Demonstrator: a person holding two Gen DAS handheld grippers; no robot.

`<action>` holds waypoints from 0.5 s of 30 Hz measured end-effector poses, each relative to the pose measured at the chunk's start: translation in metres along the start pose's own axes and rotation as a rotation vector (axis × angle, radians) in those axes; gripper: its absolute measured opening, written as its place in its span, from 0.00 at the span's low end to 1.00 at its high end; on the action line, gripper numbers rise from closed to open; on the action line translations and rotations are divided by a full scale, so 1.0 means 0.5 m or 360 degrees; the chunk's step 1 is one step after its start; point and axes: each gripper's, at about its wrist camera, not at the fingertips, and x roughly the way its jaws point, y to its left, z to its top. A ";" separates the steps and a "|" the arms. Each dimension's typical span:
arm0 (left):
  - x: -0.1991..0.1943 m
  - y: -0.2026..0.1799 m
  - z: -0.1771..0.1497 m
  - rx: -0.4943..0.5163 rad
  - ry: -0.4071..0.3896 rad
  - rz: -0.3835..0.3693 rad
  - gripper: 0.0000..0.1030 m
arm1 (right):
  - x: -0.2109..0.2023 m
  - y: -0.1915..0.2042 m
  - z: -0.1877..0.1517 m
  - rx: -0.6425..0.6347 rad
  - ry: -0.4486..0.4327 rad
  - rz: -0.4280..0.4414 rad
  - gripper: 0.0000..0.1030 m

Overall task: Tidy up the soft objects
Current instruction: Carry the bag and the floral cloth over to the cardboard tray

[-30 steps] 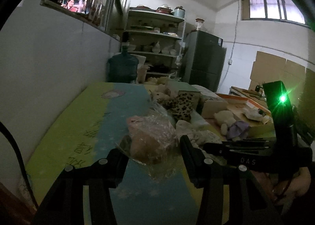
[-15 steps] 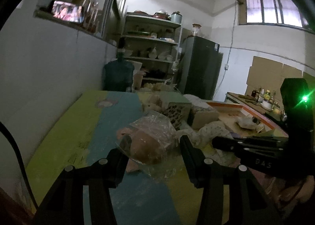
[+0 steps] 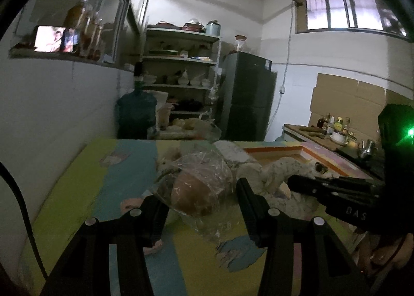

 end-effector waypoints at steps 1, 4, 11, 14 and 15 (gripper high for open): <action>0.005 -0.005 0.006 0.0002 -0.0002 -0.0013 0.50 | -0.005 -0.011 0.002 0.0011 -0.0013 -0.0014 0.08; 0.020 -0.024 0.026 0.0015 -0.0008 -0.0062 0.50 | -0.020 -0.040 0.005 0.0035 -0.0043 -0.0051 0.08; 0.071 -0.068 0.058 0.0022 0.0027 -0.0180 0.50 | -0.046 -0.106 0.018 0.0092 -0.0106 -0.0154 0.08; 0.101 -0.091 0.073 0.0023 0.0041 -0.0217 0.50 | -0.060 -0.134 0.026 0.0101 -0.0136 -0.0206 0.08; 0.111 -0.099 0.079 0.0022 0.0039 -0.0222 0.50 | -0.065 -0.144 0.026 0.0104 -0.0149 -0.0228 0.08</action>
